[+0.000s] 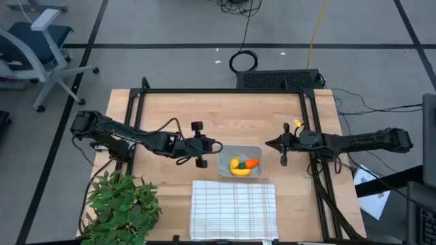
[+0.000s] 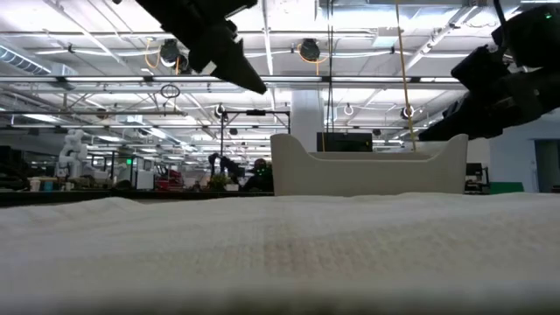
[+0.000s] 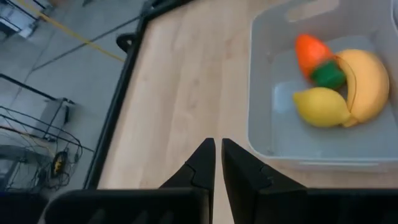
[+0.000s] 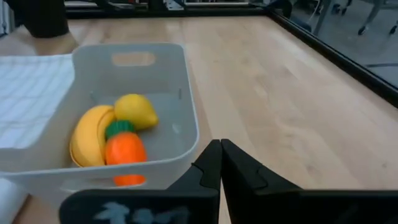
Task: Pick and placing Produce into tupperware
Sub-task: Return to Home Position
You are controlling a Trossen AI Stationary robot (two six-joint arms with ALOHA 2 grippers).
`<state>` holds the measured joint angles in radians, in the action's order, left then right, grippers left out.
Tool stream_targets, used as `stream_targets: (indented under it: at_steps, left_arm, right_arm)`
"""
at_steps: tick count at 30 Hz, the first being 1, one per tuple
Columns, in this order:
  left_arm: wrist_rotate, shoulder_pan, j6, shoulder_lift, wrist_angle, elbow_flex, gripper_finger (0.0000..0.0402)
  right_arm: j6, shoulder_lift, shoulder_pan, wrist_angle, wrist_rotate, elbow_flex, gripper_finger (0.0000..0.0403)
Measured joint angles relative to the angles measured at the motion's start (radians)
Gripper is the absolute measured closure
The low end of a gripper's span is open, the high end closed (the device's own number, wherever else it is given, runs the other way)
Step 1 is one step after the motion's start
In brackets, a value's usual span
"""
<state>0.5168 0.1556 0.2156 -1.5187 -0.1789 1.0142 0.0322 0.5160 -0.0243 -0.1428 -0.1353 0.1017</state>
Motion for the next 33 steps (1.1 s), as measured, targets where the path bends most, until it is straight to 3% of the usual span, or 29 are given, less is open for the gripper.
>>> stream_targets:
  at_steps: [5, 10, 16, 24, 29, 33]
  left_arm:
    - [-0.026, -0.009, 0.071, 0.142, 0.196, -0.153, 0.0371]
    - [-0.213, -0.085, 0.101, 0.276, 0.446, -0.345, 0.0371]
    - [-0.278, -0.156, 0.130, 0.338, 0.630, -0.495, 0.0371]
    - [-0.476, -0.193, 0.240, 0.439, 0.856, -0.703, 0.0371]
    - [-0.509, -0.257, 0.195, 0.529, 0.939, -0.823, 0.0371]
    - [-0.646, -0.337, 0.134, 0.579, 0.883, -0.844, 0.0371]
  right_arm:
    - [0.000, -0.125, 0.000, 0.080, 0.005, 0.000, 0.0403]
    - [-0.019, -0.198, 0.000, 0.102, 0.007, 0.002, 0.0403]
    - [-0.045, -0.260, 0.000, 0.086, 0.017, 0.002, 0.0403]
    - [-0.034, -0.341, 0.000, 0.088, 0.085, 0.004, 0.0403]
    - [-0.043, -0.369, 0.000, 0.092, 0.087, 0.004, 0.0403]
    - [-0.045, -0.376, 0.000, 0.091, 0.087, 0.004, 0.0403]
